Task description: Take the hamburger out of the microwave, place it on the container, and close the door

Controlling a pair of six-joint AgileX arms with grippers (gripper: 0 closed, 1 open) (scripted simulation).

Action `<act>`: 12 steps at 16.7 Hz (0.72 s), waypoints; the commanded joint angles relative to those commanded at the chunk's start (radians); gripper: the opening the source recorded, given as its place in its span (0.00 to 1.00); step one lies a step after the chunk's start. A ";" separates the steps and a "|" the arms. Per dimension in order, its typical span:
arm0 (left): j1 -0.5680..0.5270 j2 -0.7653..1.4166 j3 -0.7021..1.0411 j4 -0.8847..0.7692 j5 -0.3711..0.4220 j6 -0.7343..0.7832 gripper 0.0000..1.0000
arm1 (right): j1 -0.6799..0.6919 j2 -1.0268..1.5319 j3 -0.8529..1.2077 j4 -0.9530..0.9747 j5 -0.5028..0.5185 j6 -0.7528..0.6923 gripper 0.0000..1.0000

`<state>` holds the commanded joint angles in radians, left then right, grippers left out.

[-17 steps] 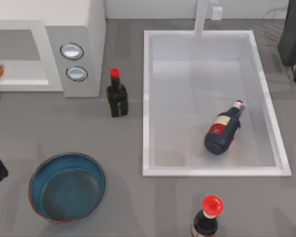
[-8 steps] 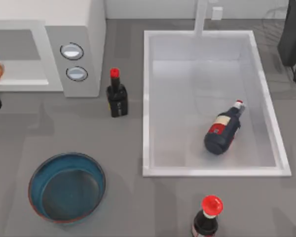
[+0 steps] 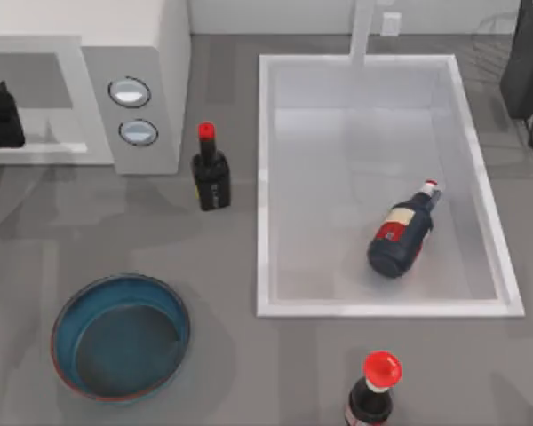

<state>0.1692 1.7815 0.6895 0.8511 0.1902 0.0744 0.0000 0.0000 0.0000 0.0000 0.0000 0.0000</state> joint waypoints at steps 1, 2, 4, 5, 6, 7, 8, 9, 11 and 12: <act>0.009 0.103 0.037 0.046 0.010 0.004 1.00 | 0.000 0.000 0.000 0.000 0.000 0.000 1.00; 0.018 0.201 0.073 0.090 0.020 0.008 1.00 | 0.000 0.000 0.000 0.000 0.000 0.000 1.00; 0.033 0.374 0.135 0.167 0.037 0.015 1.00 | 0.000 0.000 0.000 0.000 0.000 0.000 1.00; 0.040 0.449 0.162 0.201 0.045 0.018 1.00 | 0.000 0.000 0.000 0.000 0.000 0.000 1.00; 0.046 0.514 0.186 0.230 0.051 0.020 1.00 | 0.000 0.000 0.000 0.000 0.000 0.000 1.00; 0.051 0.568 0.207 0.255 0.057 0.022 1.00 | 0.000 0.000 0.000 0.000 0.000 0.000 1.00; 0.055 0.613 0.224 0.276 0.062 0.024 1.00 | 0.000 0.000 0.000 0.000 0.000 0.000 1.00; 0.058 0.647 0.237 0.293 0.065 0.026 1.00 | 0.000 0.000 0.000 0.000 0.000 0.000 1.00; 0.062 0.682 0.251 0.309 0.069 0.027 1.00 | 0.000 0.000 0.000 0.000 0.000 0.000 1.00; 0.062 0.683 0.251 0.310 0.069 0.027 1.00 | 0.000 0.000 0.000 0.000 0.000 0.000 1.00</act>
<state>0.2309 2.4644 0.9406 1.1611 0.2595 0.1016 0.0000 0.0000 0.0000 0.0000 0.0000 0.0000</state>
